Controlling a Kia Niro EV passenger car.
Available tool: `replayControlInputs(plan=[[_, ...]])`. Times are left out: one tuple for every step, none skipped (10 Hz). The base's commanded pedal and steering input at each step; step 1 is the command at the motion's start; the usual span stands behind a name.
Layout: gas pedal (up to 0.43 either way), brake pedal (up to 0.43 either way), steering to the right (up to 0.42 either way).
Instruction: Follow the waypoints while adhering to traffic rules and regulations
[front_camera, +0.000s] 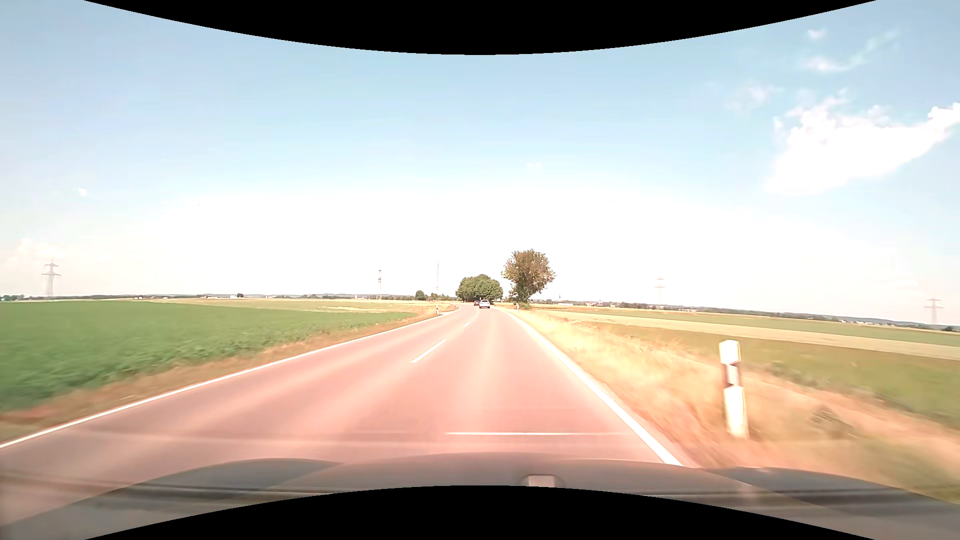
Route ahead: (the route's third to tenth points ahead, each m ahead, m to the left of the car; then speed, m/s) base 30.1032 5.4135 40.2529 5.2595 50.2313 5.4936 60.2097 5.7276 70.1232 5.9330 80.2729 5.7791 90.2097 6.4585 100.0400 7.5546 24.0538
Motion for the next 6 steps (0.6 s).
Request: replayControlInputs(plan=[[0.248, 0.0, -0.004], [0.24, 0.0, -0.004], [0.24, 0.0, -0.004], [0.24, 0.0, -0.004], [0.24, 0.0, -0.004], [0.24, 0.0, -0.004]])
